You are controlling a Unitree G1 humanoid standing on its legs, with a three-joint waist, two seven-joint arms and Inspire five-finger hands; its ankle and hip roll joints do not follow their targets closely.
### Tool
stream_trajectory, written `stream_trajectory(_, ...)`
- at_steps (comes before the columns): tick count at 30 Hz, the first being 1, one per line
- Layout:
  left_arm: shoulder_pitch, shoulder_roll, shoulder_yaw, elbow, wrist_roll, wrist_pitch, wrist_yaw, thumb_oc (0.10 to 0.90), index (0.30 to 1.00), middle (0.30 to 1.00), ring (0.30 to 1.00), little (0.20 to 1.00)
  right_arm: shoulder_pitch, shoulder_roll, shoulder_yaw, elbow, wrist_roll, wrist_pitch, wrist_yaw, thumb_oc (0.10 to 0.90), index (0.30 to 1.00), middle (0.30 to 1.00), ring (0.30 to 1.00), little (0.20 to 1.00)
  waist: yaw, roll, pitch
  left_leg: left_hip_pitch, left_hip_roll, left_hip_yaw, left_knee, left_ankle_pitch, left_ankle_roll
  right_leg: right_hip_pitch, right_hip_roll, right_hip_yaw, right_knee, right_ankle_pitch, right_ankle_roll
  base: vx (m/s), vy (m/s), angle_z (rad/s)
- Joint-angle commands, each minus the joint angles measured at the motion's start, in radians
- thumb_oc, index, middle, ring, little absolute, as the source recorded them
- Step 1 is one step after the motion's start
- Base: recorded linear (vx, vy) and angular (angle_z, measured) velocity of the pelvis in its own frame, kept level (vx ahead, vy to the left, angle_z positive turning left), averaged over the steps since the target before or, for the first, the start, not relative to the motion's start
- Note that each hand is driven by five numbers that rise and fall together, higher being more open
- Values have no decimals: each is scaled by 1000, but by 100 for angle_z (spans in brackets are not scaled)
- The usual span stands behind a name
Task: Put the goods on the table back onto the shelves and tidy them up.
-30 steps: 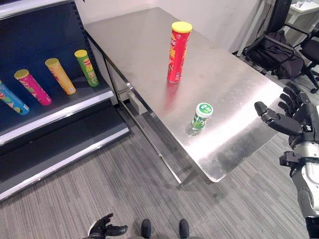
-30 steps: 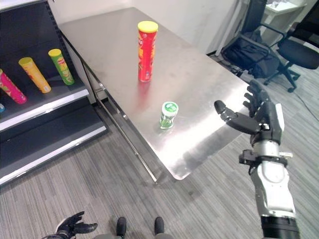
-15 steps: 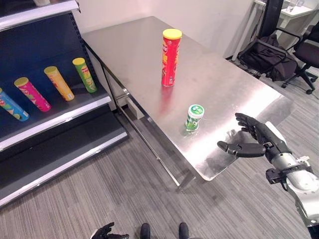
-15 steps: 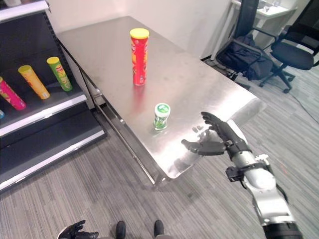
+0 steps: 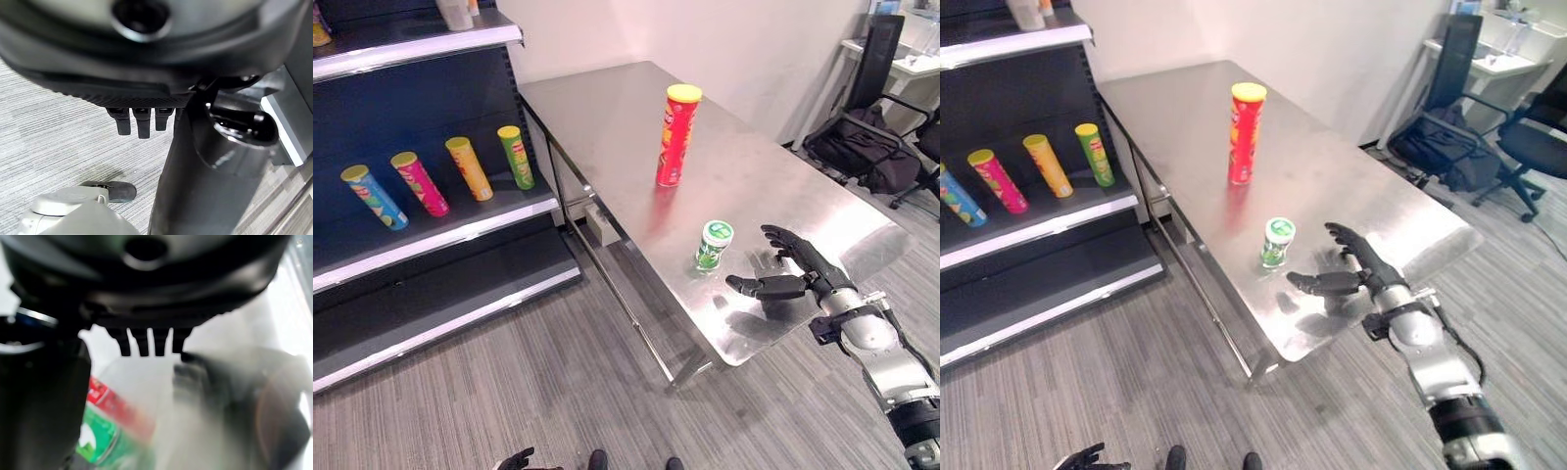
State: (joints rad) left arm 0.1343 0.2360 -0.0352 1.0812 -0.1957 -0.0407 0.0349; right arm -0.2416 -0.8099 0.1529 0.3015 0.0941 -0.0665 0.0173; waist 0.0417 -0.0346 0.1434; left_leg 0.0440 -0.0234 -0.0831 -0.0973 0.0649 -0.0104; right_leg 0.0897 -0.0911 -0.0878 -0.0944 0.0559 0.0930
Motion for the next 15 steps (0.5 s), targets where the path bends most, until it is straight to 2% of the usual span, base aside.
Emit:
stream_trajectory(1, -29, 38, -17, 32, -7, -24, 16, 800, 900, 900, 900, 900, -143, -33, 20, -14, -6, -45, -35, 800, 900, 900, 900, 900, 45, -36, -26, 20, 42, 35, 10, -90, -52, 8, -45, 10, 7, -37, 57, 9, -16, 22)
stream_trajectory(7, -26, 37, -23, 34, -22, -22, 25, 800, 900, 900, 900, 900, -196, -37, 59, 28, -5, -38, -53, 800, 900, 900, 900, 900, 60, -44, -26, 9, 39, 17, 10, -84, -57, 13, -51, -13, 7, -38, 58, 5, -16, 16)
stream_trajectory(14, -21, 47, -20, 31, -24, -21, 32, 800, 900, 900, 900, 900, -229, -17, 81, 59, -3, -35, -65, 800, 900, 900, 900, 900, 70, -41, -27, 10, 40, 12, 10, -85, -58, 14, -53, -21, 7, -38, 59, 0, -3, 2)
stream_trajectory(15, -21, 48, -18, 29, -26, -22, 36, 800, 900, 900, 900, 900, -239, -10, 87, 67, -4, -34, -72, 400, 300, 300, 300, 300, 72, -40, -26, 9, 40, 12, 10, -85, -58, 14, -52, -22, 7, -39, 58, 0, 0, 0)
